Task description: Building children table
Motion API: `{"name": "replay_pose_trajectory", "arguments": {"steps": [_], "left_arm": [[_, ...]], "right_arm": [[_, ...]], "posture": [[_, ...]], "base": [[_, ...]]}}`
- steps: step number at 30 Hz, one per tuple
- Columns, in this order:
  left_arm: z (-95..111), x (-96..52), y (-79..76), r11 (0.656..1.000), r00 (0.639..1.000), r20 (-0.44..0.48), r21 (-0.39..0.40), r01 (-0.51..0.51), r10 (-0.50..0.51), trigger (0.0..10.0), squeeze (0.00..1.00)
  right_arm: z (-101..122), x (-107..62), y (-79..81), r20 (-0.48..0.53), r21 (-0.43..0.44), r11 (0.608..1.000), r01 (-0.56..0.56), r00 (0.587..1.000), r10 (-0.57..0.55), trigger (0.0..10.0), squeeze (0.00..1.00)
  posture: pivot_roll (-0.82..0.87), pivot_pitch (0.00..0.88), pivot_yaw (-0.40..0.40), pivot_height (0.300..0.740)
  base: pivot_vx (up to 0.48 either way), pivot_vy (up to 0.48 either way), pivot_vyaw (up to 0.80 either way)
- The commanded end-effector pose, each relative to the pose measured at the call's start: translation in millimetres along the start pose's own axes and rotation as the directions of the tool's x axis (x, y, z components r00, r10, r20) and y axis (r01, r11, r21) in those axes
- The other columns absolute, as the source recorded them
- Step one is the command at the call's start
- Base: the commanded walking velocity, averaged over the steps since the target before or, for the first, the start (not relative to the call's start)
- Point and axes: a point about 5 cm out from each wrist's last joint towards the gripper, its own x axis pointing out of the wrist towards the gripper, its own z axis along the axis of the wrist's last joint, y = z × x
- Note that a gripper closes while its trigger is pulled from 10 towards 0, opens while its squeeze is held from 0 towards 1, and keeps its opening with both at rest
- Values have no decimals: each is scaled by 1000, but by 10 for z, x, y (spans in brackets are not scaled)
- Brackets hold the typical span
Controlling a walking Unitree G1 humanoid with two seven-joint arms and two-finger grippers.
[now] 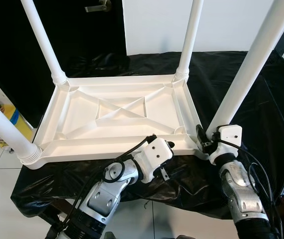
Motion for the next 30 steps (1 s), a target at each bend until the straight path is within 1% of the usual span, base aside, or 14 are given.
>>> {"name": "replay_pose_trajectory", "arguments": {"steps": [1, 6, 7, 8, 11, 15, 16, 19, 23, 25, 27, 28, 29, 30], "left_arm": [[20, 1, 21, 1000, 1000, 10, 1, -26, 26, 10000, 0], [-1, -21, 2, 1000, 1000, -1, 1, -23, 23, 10000, 0], [-1, -31, -5, 1000, 1000, -2, -1, -20, 20, 10000, 0], [-3, -41, -5, 1000, 1000, -4, 0, -18, 18, 10000, 0], [-15, -56, 14, 1000, 1000, -10, 0, -23, 23, 10000, 0], [5, -56, 28, 1000, 1000, -4, 1, -23, 23, 10000, 0], [17, -51, 41, 1000, 1000, -4, 12, -19, 19, 10000, 0], [21, -52, 51, 1000, 1000, -3, 15, -18, 18, 10000, 0], [5, -66, 77, 1000, 1000, -11, 30, -10, 10, 10000, 0], [3, -67, 70, 999, 1000, -12, 34, -5, 6, 10000, 0], [3, -67, 70, 999, 1000, -12, 34, -5, 6, 10000, 0], [0, -68, 69, 999, 1000, -13, 34, -3, 3, 10000, 0], [0, -68, 69, 999, 1000, -13, 34, -3, 3, 10000, 0], [6, -56, 70, 999, 1000, -11, 35, -2, 2, 10000, 0]], "right_arm": [[-184, -95, -20, -100, -6, 996, 85, 991, -85, 10000, 0], [-175, -121, 50, -100, 17, 993, 115, 989, -113, 10000, 0], [-149, -126, 73, -82, 23, 993, 112, 991, -110, 10000, 533], [-123, -126, 90, -66, 29, 994, 101, 993, -99, 10000, 1000], [-54, -121, 98, -21, 49, 996, 74, 997, -73, 10000, 1000], [63, -112, 25, 34, 54, 998, 27, 999, -29, 10000, 1000], [124, -111, -11, 58, 52, 998, -46, 997, 43, 10000, 0], [145, -110, -22, 67, 46, 996, -74, 995, 71, 10000, 0], [178, -48, -88, 64, 29, 968, -248, 967, 246, 10000, 0], [178, -29, -96, 60, 21, 960, -279, 959, 278, 10000, 0], [178, -29, -96, 60, 21, 960, -279, 959, 278, 10000, 0], [171, 0, -96, 48, 15, 946, -325, 945, 324, 10000, 0], [171, 0, -96, 48, 15, 946, -325, 945, 324, 10000, 0], [146, 49, -96, 24, 1, 924, -383, 923, 383, 10000, 0]], "posture": [[-22, 41, -4, 740], [-10, 50, 2, 740], [-8, 55, 3, 740], [-8, 55, 3, 740], [-7, 56, 1, 740], [-14, 56, 3, 740], [-13, 51, 4, 740], [-15, 53, 4, 740], [-19, 42, 4, 740], [-19, 41, 4, 740], [-19, 41, 4, 740], [-20, 38, 5, 740], [-20, 38, 5, 740], [-20, 32, 0, 740]], "base": [[0, 0, 0], [0, 0, 0], [0, 0, 0], [0, 0, 0], [0, 0, 0], [0, 0, 0], [0, 0, 0], [0, 0, 0], [0, 0, 0], [0, 0, 0], [0, 0, 0], [0, 0, 0], [0, 0, 0], [0, 0, 0]]}}
